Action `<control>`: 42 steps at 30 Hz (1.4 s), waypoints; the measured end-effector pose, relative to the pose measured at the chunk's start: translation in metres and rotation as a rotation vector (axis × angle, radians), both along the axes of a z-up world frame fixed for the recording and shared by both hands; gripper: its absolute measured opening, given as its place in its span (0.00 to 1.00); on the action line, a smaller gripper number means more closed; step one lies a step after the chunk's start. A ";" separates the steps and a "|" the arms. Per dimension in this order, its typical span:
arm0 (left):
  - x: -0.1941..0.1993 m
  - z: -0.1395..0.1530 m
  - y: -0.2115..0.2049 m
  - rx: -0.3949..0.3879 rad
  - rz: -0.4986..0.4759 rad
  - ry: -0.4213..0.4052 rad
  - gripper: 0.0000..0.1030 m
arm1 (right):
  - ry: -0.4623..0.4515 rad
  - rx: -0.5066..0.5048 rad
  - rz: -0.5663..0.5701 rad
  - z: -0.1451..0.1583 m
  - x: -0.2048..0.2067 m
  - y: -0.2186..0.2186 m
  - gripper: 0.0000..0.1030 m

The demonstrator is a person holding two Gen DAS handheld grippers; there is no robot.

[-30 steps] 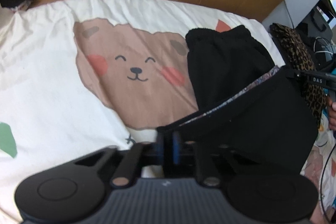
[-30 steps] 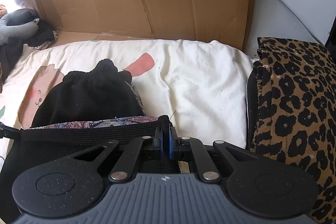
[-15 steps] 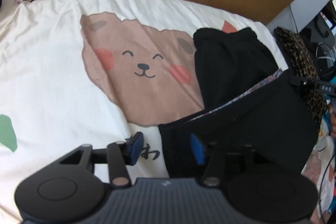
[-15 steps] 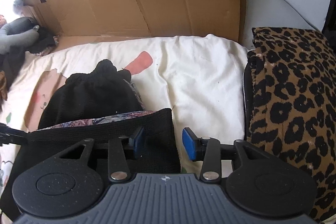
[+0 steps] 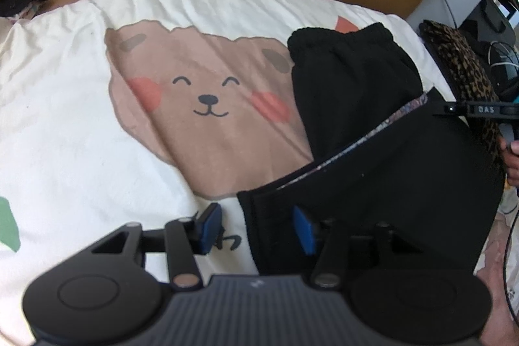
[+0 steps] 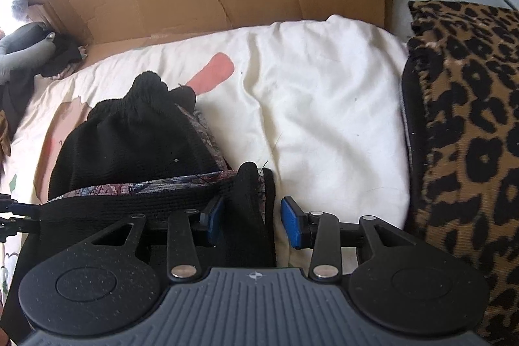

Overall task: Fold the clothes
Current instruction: 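Pinch the patterned waistband edge with the right gripper while the left gripper pinches beside it, then lift the black shorts by the waistband with both grippers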

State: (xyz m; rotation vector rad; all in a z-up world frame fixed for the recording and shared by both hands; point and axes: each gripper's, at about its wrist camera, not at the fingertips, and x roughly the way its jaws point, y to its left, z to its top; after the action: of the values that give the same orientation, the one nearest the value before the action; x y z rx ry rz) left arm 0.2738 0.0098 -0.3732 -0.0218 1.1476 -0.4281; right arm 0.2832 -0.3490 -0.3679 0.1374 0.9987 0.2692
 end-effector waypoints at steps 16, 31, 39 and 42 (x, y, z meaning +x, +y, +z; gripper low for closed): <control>-0.004 -0.002 -0.005 0.014 0.018 -0.030 0.47 | -0.040 0.039 -0.012 0.013 -0.004 -0.005 0.08; -0.022 0.047 -0.006 0.011 0.011 -0.116 0.08 | -0.164 0.025 -0.056 0.057 -0.034 -0.005 0.06; -0.020 0.080 -0.003 -0.030 0.036 -0.175 0.07 | -0.229 0.003 -0.084 0.085 -0.051 -0.006 0.06; -0.018 0.086 -0.003 -0.034 0.039 -0.186 0.07 | -0.253 -0.003 -0.098 0.091 -0.053 -0.004 0.06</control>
State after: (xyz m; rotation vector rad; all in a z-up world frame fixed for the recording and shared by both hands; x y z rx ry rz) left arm 0.2563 0.0063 -0.2874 -0.0339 0.9556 -0.4063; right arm 0.2299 -0.3535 -0.2767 0.1448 0.7391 0.1901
